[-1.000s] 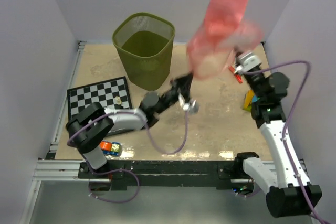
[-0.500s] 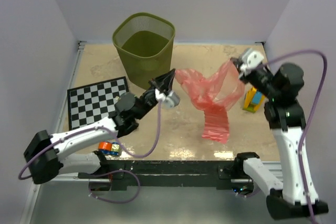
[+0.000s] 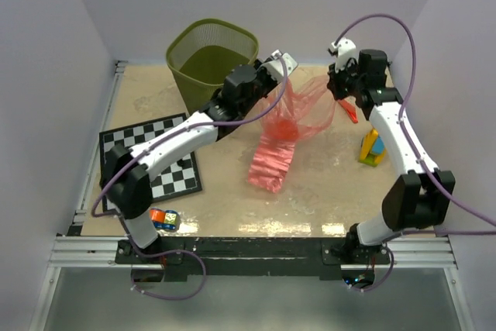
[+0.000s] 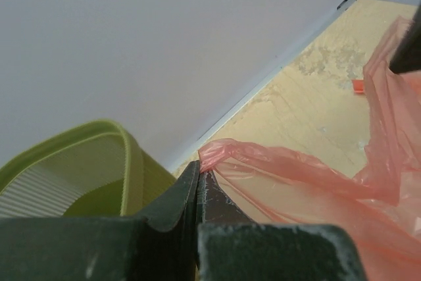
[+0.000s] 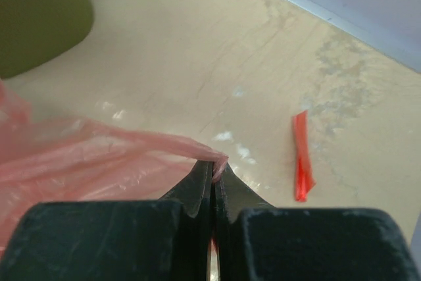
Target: Put the trash bags into the trash bin
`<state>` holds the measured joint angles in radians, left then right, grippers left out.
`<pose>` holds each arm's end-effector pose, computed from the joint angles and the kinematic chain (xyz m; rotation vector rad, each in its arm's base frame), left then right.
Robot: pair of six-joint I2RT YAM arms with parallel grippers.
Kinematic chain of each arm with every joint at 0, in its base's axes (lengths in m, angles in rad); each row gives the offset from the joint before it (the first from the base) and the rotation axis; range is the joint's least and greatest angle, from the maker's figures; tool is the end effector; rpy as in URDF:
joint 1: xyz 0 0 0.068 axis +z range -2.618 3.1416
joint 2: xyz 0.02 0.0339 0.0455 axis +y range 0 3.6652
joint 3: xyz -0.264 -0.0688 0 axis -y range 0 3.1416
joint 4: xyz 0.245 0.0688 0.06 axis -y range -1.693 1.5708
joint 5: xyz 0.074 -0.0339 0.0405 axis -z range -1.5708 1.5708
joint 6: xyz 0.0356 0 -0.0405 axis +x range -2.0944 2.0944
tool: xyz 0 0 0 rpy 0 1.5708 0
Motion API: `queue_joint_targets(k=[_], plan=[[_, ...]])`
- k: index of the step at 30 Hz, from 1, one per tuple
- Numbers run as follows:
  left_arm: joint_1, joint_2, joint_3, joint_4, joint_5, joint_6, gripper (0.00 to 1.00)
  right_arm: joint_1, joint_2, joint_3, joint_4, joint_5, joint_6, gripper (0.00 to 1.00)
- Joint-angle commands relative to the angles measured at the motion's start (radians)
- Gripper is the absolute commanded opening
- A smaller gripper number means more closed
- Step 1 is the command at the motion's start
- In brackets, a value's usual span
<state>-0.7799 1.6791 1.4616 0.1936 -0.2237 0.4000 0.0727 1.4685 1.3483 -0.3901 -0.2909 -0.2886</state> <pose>0.2966 -0.2823 0.3791 0.7377 1.4145 -0.1174 0.3362 0.0347 0.3535 -0.5427 1.9893 0.1694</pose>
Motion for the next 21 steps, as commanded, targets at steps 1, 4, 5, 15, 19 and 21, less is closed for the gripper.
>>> queue_joint_targets(k=[1, 4, 5, 15, 19, 21], plan=[[0.063, 0.164, 0.239, -0.057, 0.026, 0.028, 0.0, -0.007, 0.146, 0.358, 0.157, 0.16, 0.061, 0.0], [0.114, 0.299, 0.571, 0.01, 0.029, 0.071, 0.0, -0.007, 0.318, 0.846, 0.096, 0.162, 0.097, 0.0], [0.122, 0.359, 0.705, 0.033, 0.014, 0.092, 0.0, -0.008, 0.373, 1.003, 0.086, 0.151, 0.115, 0.0], [0.002, 0.373, 0.847, 0.959, 0.351, 0.577, 0.0, 0.036, -0.068, 0.584, 1.128, 0.122, 0.122, 0.0], [-0.041, 0.259, 0.308, 1.155, 0.241, 0.672, 0.0, 0.039, -0.216, 0.009, 0.946, 0.14, -0.048, 0.0], [-0.041, 0.091, -0.1, 0.836, 0.277, 0.68, 0.0, 0.044, -0.232, -0.221, 0.59, 0.122, -0.215, 0.0]])
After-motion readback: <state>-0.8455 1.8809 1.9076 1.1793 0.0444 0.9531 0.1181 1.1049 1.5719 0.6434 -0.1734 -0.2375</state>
